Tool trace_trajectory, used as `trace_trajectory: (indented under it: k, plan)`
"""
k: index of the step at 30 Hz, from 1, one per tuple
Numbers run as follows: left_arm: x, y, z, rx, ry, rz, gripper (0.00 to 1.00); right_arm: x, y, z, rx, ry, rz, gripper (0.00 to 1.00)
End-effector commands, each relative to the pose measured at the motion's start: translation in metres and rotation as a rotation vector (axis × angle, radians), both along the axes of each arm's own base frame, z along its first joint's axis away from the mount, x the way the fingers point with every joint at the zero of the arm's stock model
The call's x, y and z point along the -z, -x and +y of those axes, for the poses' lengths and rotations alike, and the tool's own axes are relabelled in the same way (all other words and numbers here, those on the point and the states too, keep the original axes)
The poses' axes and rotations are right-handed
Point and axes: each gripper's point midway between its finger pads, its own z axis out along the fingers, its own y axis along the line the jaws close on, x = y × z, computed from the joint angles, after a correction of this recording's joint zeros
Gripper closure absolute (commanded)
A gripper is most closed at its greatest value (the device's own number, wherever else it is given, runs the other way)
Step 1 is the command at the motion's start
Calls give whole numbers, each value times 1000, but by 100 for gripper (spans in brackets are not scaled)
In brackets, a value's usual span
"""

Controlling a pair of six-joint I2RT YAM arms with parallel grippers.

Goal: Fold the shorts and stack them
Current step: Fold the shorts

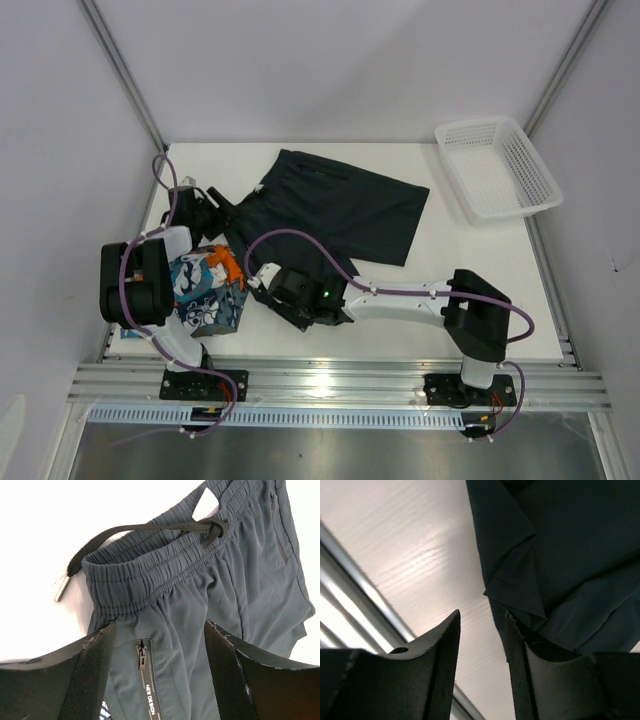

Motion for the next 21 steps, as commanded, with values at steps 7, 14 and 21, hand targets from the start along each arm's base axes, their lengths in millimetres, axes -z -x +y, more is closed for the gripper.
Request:
trace_trajectory:
  k: [7,14,21]
  plan:
    - [-37,-9,10,1,-25,-99,25,30,-16,-7,15,127,-67,48]
    - [-36,-7,11,0,-28,-97,25,43,-20,-3,19,139,-62,49]
    - [-37,-6,13,-3,-30,-100,25,46,-25,0,33,129,-54,51]
